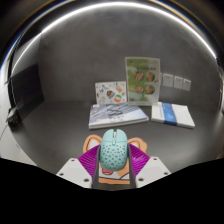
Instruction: Arrange mouse
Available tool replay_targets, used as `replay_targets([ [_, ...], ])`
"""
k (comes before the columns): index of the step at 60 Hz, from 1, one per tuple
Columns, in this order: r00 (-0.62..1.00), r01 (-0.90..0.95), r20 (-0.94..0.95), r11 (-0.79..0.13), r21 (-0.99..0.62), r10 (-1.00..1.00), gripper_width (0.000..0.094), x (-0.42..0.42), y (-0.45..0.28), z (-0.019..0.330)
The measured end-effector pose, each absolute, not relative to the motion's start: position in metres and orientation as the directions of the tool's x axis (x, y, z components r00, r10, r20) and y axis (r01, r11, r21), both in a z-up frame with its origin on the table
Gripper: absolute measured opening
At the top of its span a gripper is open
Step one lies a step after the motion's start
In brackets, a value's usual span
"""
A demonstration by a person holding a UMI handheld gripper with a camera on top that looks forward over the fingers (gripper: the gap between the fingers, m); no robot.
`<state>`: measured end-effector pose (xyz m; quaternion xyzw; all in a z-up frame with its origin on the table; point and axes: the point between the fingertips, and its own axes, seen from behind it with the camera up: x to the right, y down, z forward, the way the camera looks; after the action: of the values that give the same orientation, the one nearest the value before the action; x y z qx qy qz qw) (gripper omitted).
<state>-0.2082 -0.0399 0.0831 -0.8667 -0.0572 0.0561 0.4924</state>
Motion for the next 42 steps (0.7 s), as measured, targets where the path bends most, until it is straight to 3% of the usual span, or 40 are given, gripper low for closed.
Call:
replay_targets([
  [13,0.993,0.086,0.019,-0.601,-0.795,0.118,0.0431,-0.236,-0.041,0.003],
  [29,0.995,0.061,0.008,-0.573,-0.817,0.096,0.0436,-0.227,-0.038,-0.009],
  [40,0.992,0.027,-0.048,-0.566,-0.824,0.117,0.0559,-0.229,-0.039,-0.007],
  [42,0.991,0.043,-0.037,-0.569,-0.821,0.127,0.0658,-0.229,-0.040,-0.006],
])
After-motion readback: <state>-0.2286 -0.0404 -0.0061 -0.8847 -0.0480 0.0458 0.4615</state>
